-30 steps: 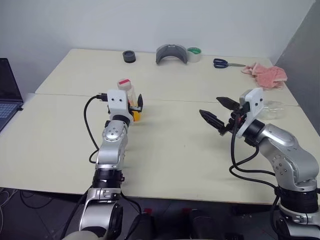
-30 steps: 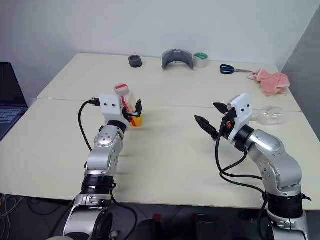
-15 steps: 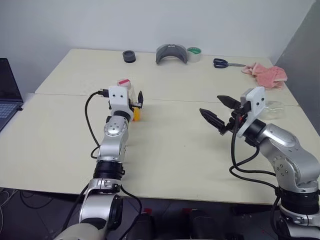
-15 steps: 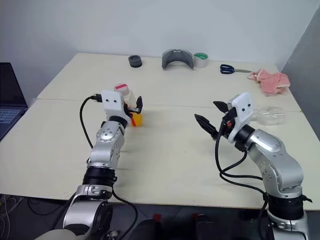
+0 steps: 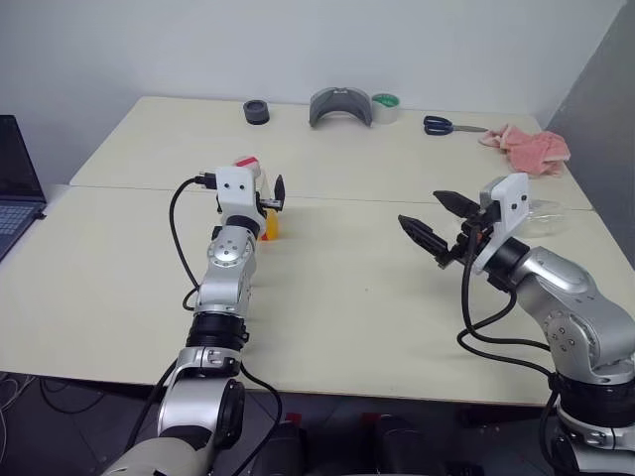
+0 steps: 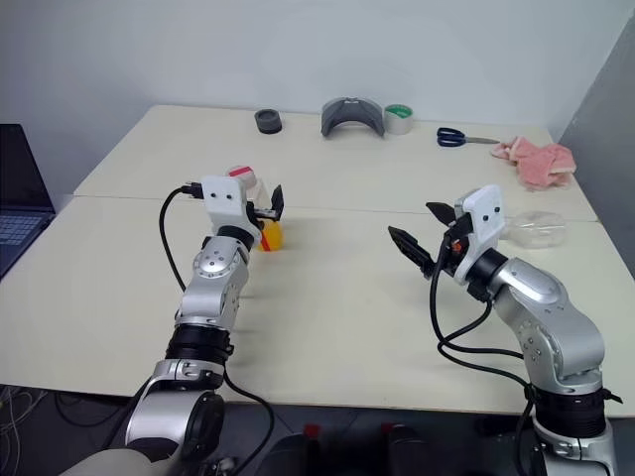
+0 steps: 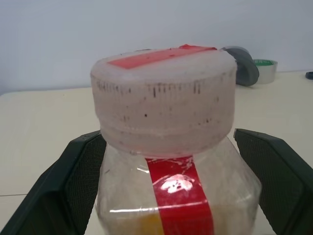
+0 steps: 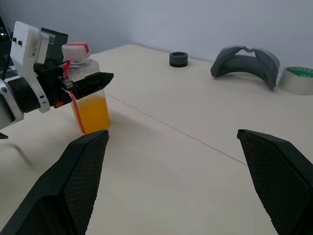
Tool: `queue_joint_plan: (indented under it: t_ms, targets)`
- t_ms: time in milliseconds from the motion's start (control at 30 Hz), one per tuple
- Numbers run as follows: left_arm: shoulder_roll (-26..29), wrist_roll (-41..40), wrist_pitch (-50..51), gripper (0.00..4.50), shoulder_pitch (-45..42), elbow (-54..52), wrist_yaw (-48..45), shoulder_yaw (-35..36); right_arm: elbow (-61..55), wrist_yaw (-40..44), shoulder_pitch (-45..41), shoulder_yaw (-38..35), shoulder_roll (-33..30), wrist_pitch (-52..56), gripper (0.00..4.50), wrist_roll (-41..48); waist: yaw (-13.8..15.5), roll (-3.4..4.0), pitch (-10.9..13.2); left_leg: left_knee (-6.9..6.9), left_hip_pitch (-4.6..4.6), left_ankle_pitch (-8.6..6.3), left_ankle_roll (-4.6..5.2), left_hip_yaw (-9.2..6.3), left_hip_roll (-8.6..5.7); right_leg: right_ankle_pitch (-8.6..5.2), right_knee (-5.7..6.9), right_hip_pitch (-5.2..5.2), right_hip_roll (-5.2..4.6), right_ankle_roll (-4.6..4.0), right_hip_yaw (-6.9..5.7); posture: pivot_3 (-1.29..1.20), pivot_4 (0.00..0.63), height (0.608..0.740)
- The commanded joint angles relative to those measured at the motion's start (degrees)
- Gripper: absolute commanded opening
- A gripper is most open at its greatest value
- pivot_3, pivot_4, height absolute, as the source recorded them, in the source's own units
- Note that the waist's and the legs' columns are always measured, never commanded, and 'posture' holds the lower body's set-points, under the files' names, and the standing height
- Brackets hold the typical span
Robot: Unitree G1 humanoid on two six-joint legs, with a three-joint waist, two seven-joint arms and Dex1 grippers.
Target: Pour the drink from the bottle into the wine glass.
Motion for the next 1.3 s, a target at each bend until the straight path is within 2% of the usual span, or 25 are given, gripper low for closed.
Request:
queue_joint_plan:
  t_ms: [33, 100, 267, 333, 1300]
  targets:
    - [0.48, -0.75, -1.91, 4.31, -0.56, -1.71, -1.01, 0.43, -2.95, -0.34, -0.12, -1.34, -0.59, -0.21, 4.5, 1.11, 0.0, 0.0, 0.0, 0.0, 0.0, 0.0, 0.0, 0.0, 0.0, 0.0, 0.0, 0.0, 0.0, 0.0, 0.0, 0.0, 0.15, 0.74]
    - [0.44, -1.08, -2.06, 3.93, -0.37, -2.02, -1.26, 0.6, -2.91, -0.44, -0.18, -1.33, -0.55, -0.13, 4.5, 1.2, 0.0, 0.0, 0.0, 0.0, 0.0, 0.0, 0.0, 0.0, 0.0, 0.0, 0.0, 0.0, 0.0, 0.0, 0.0, 0.0, 0.15, 0.74]
    - [0.52, -1.29, -2.16, 2.35, -0.13, -2.09, -1.26, 0.64, -2.74, -0.7, -0.04, -1.79, -0.5, 0.03, 4.5, 1.38, 0.0, 0.0, 0.0, 0.0, 0.0, 0.0, 0.0, 0.0, 0.0, 0.0, 0.0, 0.0, 0.0, 0.0, 0.0, 0.0, 0.15, 0.74]
    - [0.54, -1.34, -2.15, 2.04, -0.11, -2.08, -1.16, 0.63, -2.72, -0.78, 0.06, -1.98, -0.47, 0.14, 4.5, 1.43, 0.0, 0.0, 0.0, 0.0, 0.0, 0.0, 0.0, 0.0, 0.0, 0.0, 0.0, 0.0, 0.0, 0.0, 0.0, 0.0, 0.15, 0.74]
    - [0.2, -2.17, 1.21, 1.9, -0.51, -6.9, 0.55, 1.54, -0.22, 0.59, -3.02, -0.19, -0.36, -0.45, 4.5, 0.83, -0.01, 0.0, 0.0, 0.0, -0.02, 0.0, 0.0, -0.01, 0.0, 0.0, 0.0, -0.01, 0.0, 0.0, -0.01, 0.0, 0.15, 0.74]
